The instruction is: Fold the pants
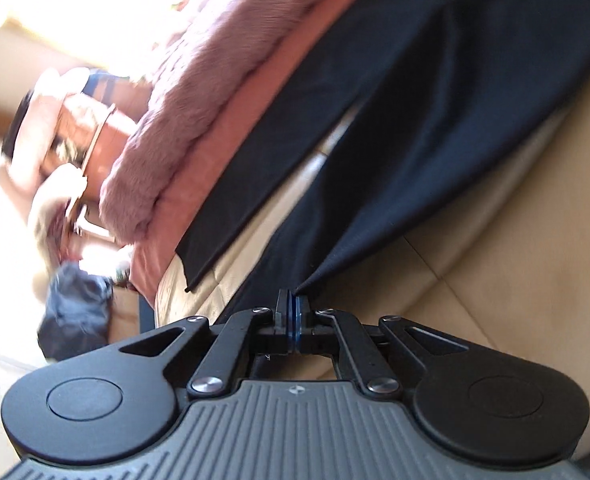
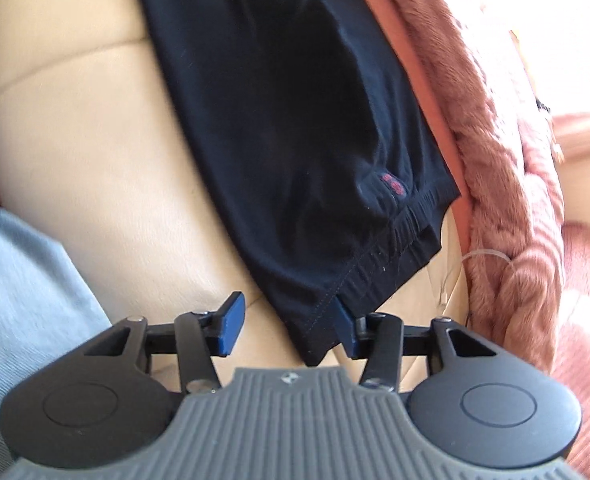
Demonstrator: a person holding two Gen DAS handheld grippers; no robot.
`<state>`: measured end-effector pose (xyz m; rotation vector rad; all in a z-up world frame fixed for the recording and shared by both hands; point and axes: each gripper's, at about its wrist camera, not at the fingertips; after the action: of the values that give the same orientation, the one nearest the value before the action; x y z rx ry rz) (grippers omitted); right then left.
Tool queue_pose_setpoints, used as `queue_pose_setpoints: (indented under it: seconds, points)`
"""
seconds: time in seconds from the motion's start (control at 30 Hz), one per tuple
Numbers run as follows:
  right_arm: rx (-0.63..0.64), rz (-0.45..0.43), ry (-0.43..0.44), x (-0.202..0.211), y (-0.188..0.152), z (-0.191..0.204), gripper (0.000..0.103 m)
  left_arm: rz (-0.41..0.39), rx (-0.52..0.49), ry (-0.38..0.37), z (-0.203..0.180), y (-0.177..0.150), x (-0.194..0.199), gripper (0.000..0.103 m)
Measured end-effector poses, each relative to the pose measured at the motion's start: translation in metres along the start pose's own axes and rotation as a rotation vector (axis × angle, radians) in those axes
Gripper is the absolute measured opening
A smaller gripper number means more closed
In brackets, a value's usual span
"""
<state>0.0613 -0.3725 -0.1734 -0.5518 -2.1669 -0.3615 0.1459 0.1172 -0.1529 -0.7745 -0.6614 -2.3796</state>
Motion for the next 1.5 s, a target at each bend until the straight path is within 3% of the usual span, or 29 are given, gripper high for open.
queue_pose_setpoints:
  seconds: [0.13, 0.27, 0.33, 0.37, 0.43, 0.53, 0.77, 0.93, 1.1, 1.3, 1.5]
  points:
    - [0.102, 0.020, 0.011, -0.015, 0.003, 0.004, 0.035, 0.001, 0.104, -0.004, 0.011, 0.007, 0.009, 0.001]
    - [0.213, 0.020, -0.014, -0.022, 0.000, 0.009, 0.034, 0.006, 0.183, -0.005, 0.022, 0.014, 0.013, 0.001]
    - [0.214, 0.019, -0.011, -0.023, -0.002, 0.010, 0.026, 0.006, 0.221, -0.011, 0.024, 0.017, 0.017, 0.001]
    - [0.203, 0.020, -0.011, -0.024, -0.003, 0.009, 0.023, 0.007, 0.236, -0.011, 0.022, 0.017, 0.020, 0.001]
    - [0.185, 0.037, -0.047, -0.027, -0.006, 0.008, 0.001, 0.008, 0.264, -0.012, 0.023, 0.019, 0.024, 0.001]
    - [0.084, -0.003, -0.066, -0.024, -0.010, 0.001, 0.000, 0.007, 0.318, -0.014, 0.031, 0.021, 0.026, 0.001]
    - [-0.177, -0.111, -0.218, 0.007, -0.008, -0.048, 0.000, -0.031, 0.429, 0.004, 0.061, 0.040, 0.039, 0.001]
    - [-0.252, -0.144, -0.277, 0.013, 0.010, -0.100, 0.000, -0.048, 0.403, 0.052, 0.083, 0.074, 0.034, 0.000]
    - [-0.309, -0.143, -0.332, -0.010, 0.036, -0.158, 0.000, -0.019, 0.393, 0.086, 0.102, 0.112, 0.002, 0.000]
    - [-0.356, -0.110, -0.324, -0.067, 0.076, -0.212, 0.000, 0.051, 0.342, 0.072, 0.105, 0.151, -0.063, 0.000]
    - [-0.366, -0.051, -0.268, -0.138, 0.115, -0.227, 0.000, 0.116, 0.278, 0.069, 0.087, 0.169, -0.121, 0.000]
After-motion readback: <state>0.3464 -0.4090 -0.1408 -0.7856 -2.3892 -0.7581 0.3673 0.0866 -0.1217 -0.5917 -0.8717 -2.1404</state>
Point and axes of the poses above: each gripper's, at about its wrist camera, not at the fingertips, and x roughly against the way its jaws point, z to its left, y to its top, and after that the axes turned 2 degrees about z, right-handed
